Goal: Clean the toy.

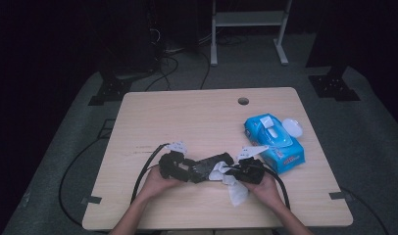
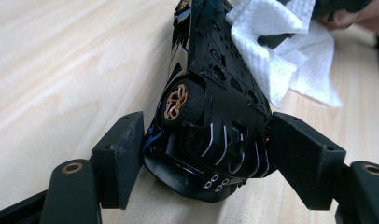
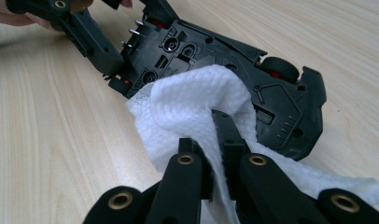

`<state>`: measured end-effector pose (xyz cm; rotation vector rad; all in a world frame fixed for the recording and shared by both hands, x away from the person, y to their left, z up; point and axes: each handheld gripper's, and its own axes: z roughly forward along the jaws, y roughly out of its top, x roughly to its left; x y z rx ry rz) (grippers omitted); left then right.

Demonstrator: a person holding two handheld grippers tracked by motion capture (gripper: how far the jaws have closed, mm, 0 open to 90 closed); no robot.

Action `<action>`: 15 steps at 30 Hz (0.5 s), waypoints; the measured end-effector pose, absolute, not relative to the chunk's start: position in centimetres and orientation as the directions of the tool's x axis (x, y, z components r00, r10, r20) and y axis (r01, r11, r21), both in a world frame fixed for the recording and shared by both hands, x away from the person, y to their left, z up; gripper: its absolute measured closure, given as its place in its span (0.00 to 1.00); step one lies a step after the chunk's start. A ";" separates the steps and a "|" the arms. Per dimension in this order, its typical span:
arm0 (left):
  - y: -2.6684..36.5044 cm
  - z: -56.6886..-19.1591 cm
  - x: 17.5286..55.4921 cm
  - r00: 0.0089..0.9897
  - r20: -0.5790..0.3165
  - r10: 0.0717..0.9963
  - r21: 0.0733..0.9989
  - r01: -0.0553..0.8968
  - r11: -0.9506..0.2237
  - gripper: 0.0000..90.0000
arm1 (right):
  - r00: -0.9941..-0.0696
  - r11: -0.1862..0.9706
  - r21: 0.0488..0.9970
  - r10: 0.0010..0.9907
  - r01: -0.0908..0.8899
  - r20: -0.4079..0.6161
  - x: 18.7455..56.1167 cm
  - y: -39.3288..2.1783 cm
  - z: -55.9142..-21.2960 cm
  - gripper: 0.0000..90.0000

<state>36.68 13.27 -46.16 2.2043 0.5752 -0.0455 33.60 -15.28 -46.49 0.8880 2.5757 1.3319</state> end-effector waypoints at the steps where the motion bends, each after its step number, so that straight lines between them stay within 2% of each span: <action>1: 13.1 -46.0 36.4 0.904 -0.187 0.385 0.731 0.390 -0.561 0.31 | -0.824 0.446 0.775 0.542 0.449 0.165 33.6 -15.3 -46.5 0.98; 5: 12.7 -45.6 35.5 0.920 -0.086 0.382 0.743 0.315 -0.591 0.31 | -0.822 0.443 0.773 0.543 0.454 0.172 33.4 -15.5 -46.6 0.98; 15: 12.6 -45.7 34.9 0.925 -0.038 0.378 0.762 0.271 -0.588 0.31 | -0.822 0.441 0.773 0.542 0.456 0.176 33.3 -15.6 -46.7 0.98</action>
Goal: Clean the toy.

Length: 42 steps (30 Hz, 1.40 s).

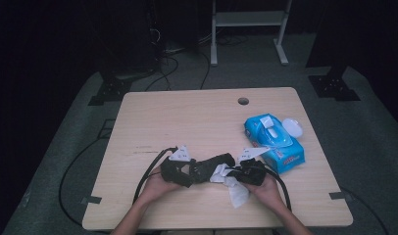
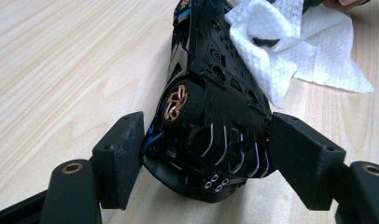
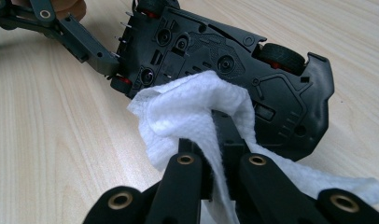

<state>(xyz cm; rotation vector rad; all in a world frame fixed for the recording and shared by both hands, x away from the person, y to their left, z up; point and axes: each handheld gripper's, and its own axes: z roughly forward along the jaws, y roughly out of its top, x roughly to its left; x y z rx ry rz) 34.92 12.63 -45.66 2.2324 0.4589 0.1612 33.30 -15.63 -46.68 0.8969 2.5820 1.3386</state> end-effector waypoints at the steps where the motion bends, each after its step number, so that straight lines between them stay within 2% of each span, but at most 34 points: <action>1: 12.7 -45.7 34.9 0.923 -0.051 0.381 0.772 0.278 -0.571 0.31 | -0.822 0.442 0.773 0.543 0.454 0.172 33.2 -15.6 -46.7 0.98; 2: 12.9 -45.7 35.0 0.921 -0.066 0.384 0.784 0.286 -0.551 0.32 | -0.823 0.447 0.772 0.543 0.453 0.169 33.2 -15.6 -46.7 0.98; 5: 13.4 -45.4 35.1 0.918 -0.085 0.388 0.810 0.291 -0.509 0.43 | -0.826 0.458 0.765 0.538 0.453 0.167 33.1 -15.7 -46.7 0.98; 9: 13.0 -45.6 35.2 0.915 -0.094 0.392 0.800 0.303 -0.517 0.41 | -0.826 0.460 0.764 0.540 0.452 0.163 33.0 -15.7 -46.8 0.98; 11: 12.6 -45.8 35.3 0.917 -0.102 0.386 0.785 0.312 -0.534 0.37 | -0.826 0.462 0.760 0.538 0.457 0.169 33.0 -15.7 -46.8 0.98; 14: 12.3 -45.8 35.2 0.919 -0.088 0.384 0.787 0.300 -0.539 0.38 | -0.827 0.465 0.759 0.537 0.456 0.167 32.9 -15.7 -47.0 0.98; 18: 12.3 -45.6 35.0 0.926 -0.077 0.370 0.806 0.276 -0.523 0.50 | -0.822 0.485 0.739 0.547 0.468 0.161 33.0 -15.7 -47.3 0.98; 23: 12.2 -45.6 34.8 0.934 -0.043 0.356 0.807 0.242 -0.538 0.53 | -0.819 0.497 0.730 0.553 0.470 0.151 33.0 -15.6 -47.7 0.98; 27: 11.9 -45.6 34.4 0.940 0.024 0.341 0.800 0.187 -0.571 0.63 | -0.819 0.456 0.762 0.549 0.460 0.166 33.0 -16.1 -46.6 0.98; 37: 11.6 -45.7 34.1 0.939 0.058 0.339 0.790 0.164 -0.591 0.64 | -0.852 0.423 0.819 0.504 0.387 0.142 31.5 -15.3 -43.6 0.98; 42: 11.7 -45.7 34.1 0.940 0.054 0.338 0.795 0.165 -0.584 0.65 | -0.856 0.390 0.848 0.501 0.359 0.132 32.2 -13.6 -41.7 0.98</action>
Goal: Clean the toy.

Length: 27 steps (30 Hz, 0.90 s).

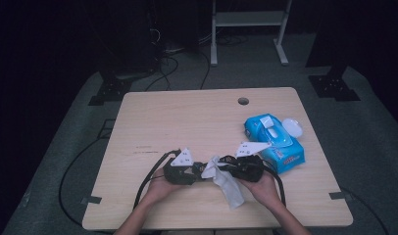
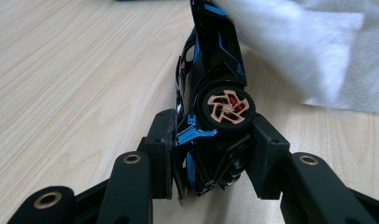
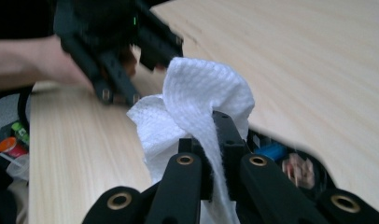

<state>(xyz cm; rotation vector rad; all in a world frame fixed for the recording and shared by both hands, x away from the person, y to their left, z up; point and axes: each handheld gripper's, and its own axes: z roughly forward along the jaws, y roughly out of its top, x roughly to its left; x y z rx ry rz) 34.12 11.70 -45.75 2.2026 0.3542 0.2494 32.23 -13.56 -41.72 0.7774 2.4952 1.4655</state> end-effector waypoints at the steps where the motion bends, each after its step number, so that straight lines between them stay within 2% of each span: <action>1: 11.7 -45.7 34.1 0.939 0.055 0.339 0.795 0.164 -0.584 0.65 | -0.856 0.390 0.848 0.500 0.359 0.133 32.4 -13.1 -41.6 0.98; 9: 11.8 -45.8 34.0 0.938 0.053 0.342 0.800 0.165 -0.577 0.65 | -0.865 0.419 0.834 0.485 0.358 0.127 34.0 -8.8 -42.9 0.98; 14: 11.8 -45.8 34.0 0.938 0.060 0.341 0.799 0.160 -0.580 0.65 | -0.848 0.438 0.828 0.524 0.349 0.080 34.2 -10.0 -42.7 0.98; 17: 11.8 -45.8 34.0 0.938 0.061 0.340 0.798 0.159 -0.582 0.65 | -0.838 0.421 0.828 0.536 0.369 0.101 34.2 -10.8 -42.8 0.97; 19: 11.9 -45.8 34.0 0.939 0.058 0.340 0.798 0.161 -0.581 0.65 | -0.849 0.434 0.827 0.521 0.358 0.094 33.9 -10.7 -42.7 0.93; 24: 11.9 -45.8 34.1 0.938 0.048 0.342 0.800 0.169 -0.576 0.65 | -0.871 0.467 0.830 0.490 0.304 0.043 33.3 -10.5 -42.4 0.75; 27: 11.8 -45.8 34.1 0.939 0.050 0.341 0.799 0.167 -0.578 0.65 | -0.872 0.466 0.831 0.487 0.304 0.046 33.4 -9.9 -42.7 0.73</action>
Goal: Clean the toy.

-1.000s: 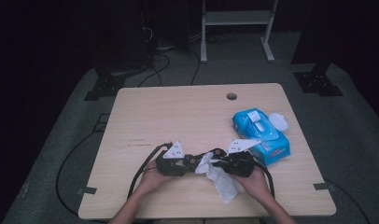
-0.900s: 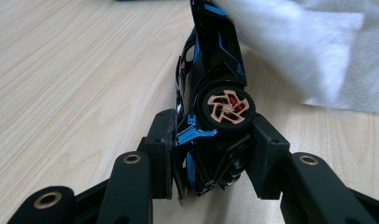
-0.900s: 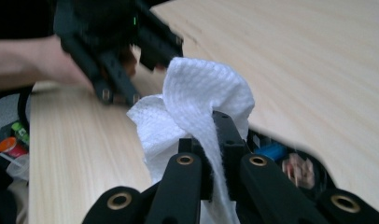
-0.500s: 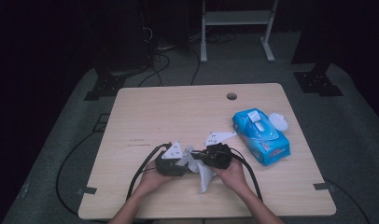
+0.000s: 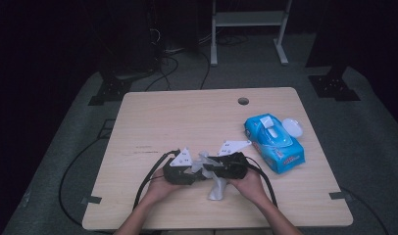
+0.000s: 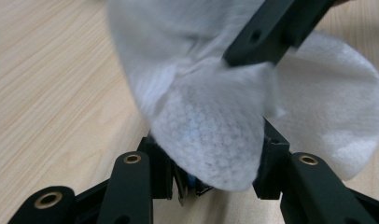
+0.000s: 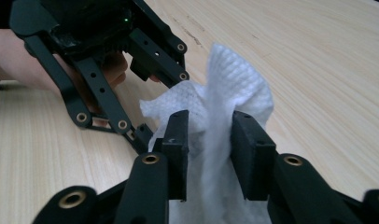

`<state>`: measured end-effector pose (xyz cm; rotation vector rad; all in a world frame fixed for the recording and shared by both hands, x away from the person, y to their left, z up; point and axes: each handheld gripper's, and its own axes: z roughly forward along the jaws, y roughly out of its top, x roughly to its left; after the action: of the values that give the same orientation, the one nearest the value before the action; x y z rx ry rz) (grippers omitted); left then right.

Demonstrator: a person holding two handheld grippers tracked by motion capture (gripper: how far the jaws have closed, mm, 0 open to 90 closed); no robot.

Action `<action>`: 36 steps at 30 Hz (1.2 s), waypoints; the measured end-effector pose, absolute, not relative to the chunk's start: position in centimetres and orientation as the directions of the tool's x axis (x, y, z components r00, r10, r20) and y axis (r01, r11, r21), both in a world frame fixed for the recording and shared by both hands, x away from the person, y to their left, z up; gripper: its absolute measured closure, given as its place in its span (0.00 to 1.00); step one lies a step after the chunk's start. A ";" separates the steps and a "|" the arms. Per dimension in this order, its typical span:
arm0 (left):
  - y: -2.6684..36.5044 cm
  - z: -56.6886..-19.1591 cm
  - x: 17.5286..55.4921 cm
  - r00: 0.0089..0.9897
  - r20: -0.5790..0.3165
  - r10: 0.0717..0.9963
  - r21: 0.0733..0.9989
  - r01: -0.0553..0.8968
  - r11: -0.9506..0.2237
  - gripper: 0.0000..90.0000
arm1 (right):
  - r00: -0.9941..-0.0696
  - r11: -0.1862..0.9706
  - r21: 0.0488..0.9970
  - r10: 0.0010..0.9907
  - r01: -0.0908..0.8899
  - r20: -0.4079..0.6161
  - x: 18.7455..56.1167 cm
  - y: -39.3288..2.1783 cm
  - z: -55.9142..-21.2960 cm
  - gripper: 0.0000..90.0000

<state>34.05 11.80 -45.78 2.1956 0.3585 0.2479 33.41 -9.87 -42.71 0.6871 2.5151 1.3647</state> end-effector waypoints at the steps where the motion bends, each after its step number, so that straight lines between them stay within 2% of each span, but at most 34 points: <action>1: 11.8 -45.8 34.0 0.939 0.049 0.341 0.798 0.168 -0.578 0.65 | -0.871 0.466 0.832 0.489 0.301 0.041 33.5 -9.6 -42.9 0.73; 6: 11.8 -45.8 34.0 0.941 0.050 0.335 0.801 0.163 -0.576 0.65 | -0.862 0.448 0.844 0.506 0.296 0.033 33.5 -9.5 -43.2 0.84; 9: 11.7 -45.8 34.0 0.941 0.046 0.336 0.800 0.167 -0.577 0.65 | -0.864 0.448 0.842 0.502 0.300 0.041 33.6 -9.8 -43.1 0.86; 11: 11.7 -45.8 34.0 0.941 0.047 0.334 0.798 0.166 -0.579 0.65 | -0.856 0.449 0.841 0.516 0.301 0.030 33.4 -9.9 -43.0 0.92; 16: 11.7 -45.8 34.1 0.940 0.033 0.339 0.802 0.177 -0.570 0.65 | -0.849 0.417 0.849 0.525 0.324 0.066 33.4 -10.1 -43.2 0.95; 21: 11.7 -45.8 34.1 0.939 0.044 0.340 0.803 0.169 -0.572 0.65 | -0.871 0.375 0.866 0.475 0.330 0.126 33.2 -8.2 -43.5 0.95; 24: 11.9 -45.8 34.1 0.938 0.044 0.345 0.802 0.172 -0.572 0.65 | -0.873 0.380 0.867 0.474 0.324 0.119 33.3 -7.9 -43.6 0.96; 30: 11.9 -45.8 34.1 0.936 0.048 0.349 0.803 0.172 -0.570 0.65 | -0.825 0.382 0.860 0.560 0.339 0.076 33.7 -10.5 -43.5 0.96; 32: 11.8 -45.8 34.2 0.937 0.051 0.346 0.802 0.168 -0.573 0.65 | -0.822 0.358 0.864 0.560 0.354 0.105 33.8 -10.6 -43.6 0.96; 36: 11.9 -45.9 34.2 0.936 0.048 0.349 0.804 0.171 -0.570 0.65 | -0.851 0.370 0.873 0.517 0.319 0.092 33.0 -9.2 -43.7 0.96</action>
<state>34.17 11.94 -45.85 2.1864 0.3671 0.2517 32.98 -9.23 -43.69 0.7516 2.4308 1.4799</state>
